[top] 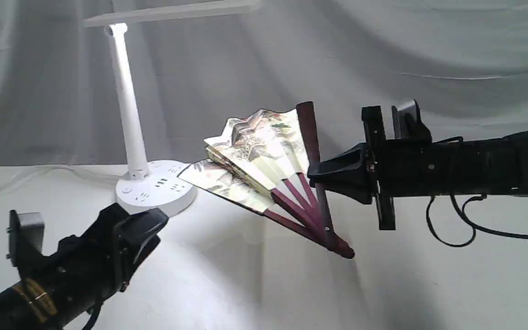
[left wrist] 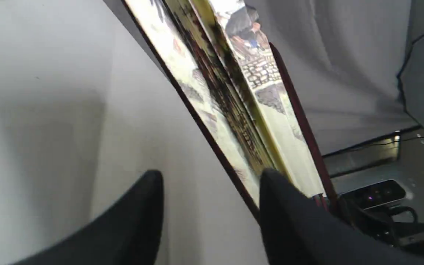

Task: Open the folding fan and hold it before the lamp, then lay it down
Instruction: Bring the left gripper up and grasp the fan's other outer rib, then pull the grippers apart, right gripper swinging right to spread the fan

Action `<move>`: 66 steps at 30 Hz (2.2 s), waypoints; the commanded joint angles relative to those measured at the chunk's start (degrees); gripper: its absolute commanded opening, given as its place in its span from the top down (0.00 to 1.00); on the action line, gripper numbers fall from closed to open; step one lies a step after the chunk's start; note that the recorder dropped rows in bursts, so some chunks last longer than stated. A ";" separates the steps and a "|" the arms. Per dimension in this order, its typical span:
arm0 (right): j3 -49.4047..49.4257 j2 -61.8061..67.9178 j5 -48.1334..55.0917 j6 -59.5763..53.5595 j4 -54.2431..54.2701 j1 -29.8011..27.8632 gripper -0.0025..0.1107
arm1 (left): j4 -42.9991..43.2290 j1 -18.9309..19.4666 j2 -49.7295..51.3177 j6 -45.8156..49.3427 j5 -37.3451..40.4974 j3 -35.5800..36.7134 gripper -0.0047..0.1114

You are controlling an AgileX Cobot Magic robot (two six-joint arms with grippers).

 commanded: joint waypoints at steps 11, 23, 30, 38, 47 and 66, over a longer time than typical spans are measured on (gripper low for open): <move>0.02 -0.91 0.90 -0.09 0.23 -0.20 0.98 | 5.39 -0.27 10.63 -19.00 -1.20 -14.32 0.59; 0.02 -0.80 0.90 -0.60 0.24 -0.20 0.98 | 6.35 -3.28 15.61 -25.97 -0.90 -23.01 0.60; 0.02 -0.80 0.90 -0.60 0.24 -0.20 0.98 | 6.13 -3.36 15.61 -25.97 0.60 -24.99 0.60; 0.02 -0.80 0.90 -1.51 0.24 0.01 0.98 | 6.81 -3.63 15.61 -25.97 4.70 -24.99 0.60; 0.02 -0.80 0.90 -1.55 0.49 0.87 0.98 | 3.39 -5.80 15.63 -27.56 6.35 -24.99 0.63; 0.02 -0.80 0.90 -1.79 -0.56 0.87 0.97 | 2.27 -5.97 15.63 -27.33 0.44 -24.99 0.96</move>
